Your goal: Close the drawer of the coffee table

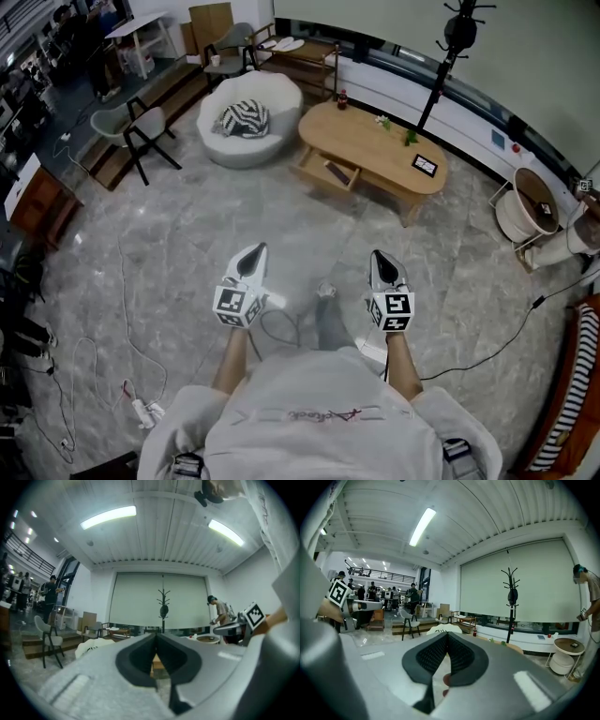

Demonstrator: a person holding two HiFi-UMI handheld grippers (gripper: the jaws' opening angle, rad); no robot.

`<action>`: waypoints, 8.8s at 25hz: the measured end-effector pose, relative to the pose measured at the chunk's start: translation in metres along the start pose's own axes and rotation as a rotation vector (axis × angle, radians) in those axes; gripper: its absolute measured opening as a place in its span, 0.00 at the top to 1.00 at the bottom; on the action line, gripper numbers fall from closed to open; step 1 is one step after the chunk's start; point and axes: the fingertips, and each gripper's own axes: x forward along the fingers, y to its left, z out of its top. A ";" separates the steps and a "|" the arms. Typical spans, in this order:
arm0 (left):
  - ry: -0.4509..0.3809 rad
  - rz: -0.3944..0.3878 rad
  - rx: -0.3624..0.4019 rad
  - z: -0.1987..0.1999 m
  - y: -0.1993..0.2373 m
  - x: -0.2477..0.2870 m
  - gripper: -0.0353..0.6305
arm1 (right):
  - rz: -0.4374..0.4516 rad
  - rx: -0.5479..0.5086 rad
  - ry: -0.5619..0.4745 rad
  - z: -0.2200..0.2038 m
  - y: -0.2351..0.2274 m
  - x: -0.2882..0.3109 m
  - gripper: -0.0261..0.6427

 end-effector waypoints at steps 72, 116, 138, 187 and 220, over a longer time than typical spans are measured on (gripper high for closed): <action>0.049 0.028 -0.018 -0.013 0.187 0.462 0.95 | 0.116 0.015 0.051 0.030 -0.222 0.451 0.96; 0.104 -0.019 -0.096 -0.037 0.376 0.594 0.95 | 0.085 0.001 0.139 0.056 -0.202 0.672 0.96; 0.139 -0.232 -0.091 -0.033 0.470 0.749 0.95 | -0.108 0.034 0.154 0.090 -0.241 0.802 0.96; 0.367 -0.543 0.058 -0.122 0.254 0.707 0.95 | -0.282 0.204 0.214 -0.025 -0.284 0.599 0.96; 0.553 -0.587 -0.003 -0.354 0.354 0.704 0.94 | -0.353 0.283 0.409 -0.232 -0.235 0.680 0.96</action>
